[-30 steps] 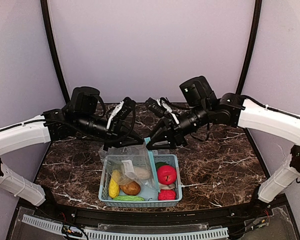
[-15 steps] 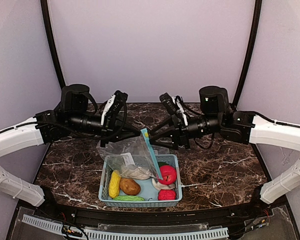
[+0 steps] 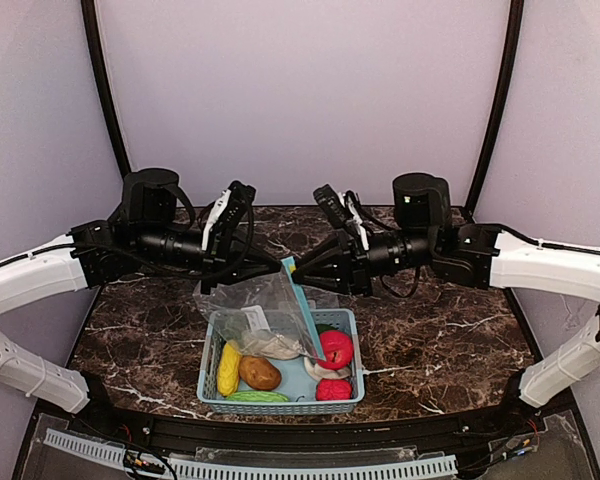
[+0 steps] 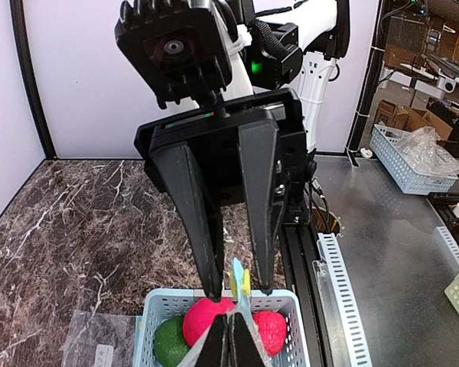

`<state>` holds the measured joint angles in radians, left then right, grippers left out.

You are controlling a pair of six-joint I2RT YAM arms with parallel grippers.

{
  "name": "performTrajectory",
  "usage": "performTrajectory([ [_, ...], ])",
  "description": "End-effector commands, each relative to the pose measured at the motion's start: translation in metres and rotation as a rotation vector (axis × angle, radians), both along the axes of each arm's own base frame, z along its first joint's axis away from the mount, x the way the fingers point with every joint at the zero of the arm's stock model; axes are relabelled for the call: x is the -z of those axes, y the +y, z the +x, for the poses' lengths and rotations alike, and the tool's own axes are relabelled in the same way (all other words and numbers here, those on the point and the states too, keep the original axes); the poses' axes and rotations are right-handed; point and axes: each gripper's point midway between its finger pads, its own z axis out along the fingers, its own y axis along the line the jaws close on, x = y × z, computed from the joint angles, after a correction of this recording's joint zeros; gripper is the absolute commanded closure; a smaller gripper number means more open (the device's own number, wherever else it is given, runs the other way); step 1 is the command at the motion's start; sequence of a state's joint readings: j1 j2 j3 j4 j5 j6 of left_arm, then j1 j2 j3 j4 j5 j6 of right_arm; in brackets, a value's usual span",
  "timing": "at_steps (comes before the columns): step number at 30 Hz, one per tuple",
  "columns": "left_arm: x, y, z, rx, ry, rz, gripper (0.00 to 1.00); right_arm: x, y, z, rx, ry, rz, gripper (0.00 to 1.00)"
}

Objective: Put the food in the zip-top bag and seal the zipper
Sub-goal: Unzip the zipper from the zipper food storage bag.

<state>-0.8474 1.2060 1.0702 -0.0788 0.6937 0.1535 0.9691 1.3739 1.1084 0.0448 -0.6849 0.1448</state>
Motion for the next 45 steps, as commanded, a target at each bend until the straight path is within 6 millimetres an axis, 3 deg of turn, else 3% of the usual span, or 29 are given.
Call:
performTrajectory([
  [1, -0.001, 0.001, -0.003, 0.004, -0.002, -0.006, 0.99, -0.009, 0.005, -0.004, -0.024, -0.011, 0.026, 0.83],
  [5, -0.001, 0.001, -0.003, 0.004, -0.002, -0.005, 0.99, -0.010, 0.006, -0.004, -0.028, -0.012, 0.029, 0.88],
  [15, 0.001, 0.001, -0.002, 0.002, 0.001, 0.001, 0.99, -0.013, 0.007, -0.006, -0.046, -0.015, 0.045, 0.88],
  [22, 0.001, 0.001, -0.001, -0.003, -0.002, 0.001, 0.99, -0.015, 0.007, -0.006, -0.049, -0.017, 0.052, 0.99],
  [31, -0.009, 0.008, 0.013, -0.116, -0.049, -0.028, 0.99, -0.002, 0.007, 0.003, 0.009, -0.020, 0.017, 1.00],
  [45, -0.015, 0.012, 0.015, -0.151, -0.035, -0.053, 0.99, 0.025, 0.009, 0.016, 0.075, -0.001, -0.054, 1.00],
])
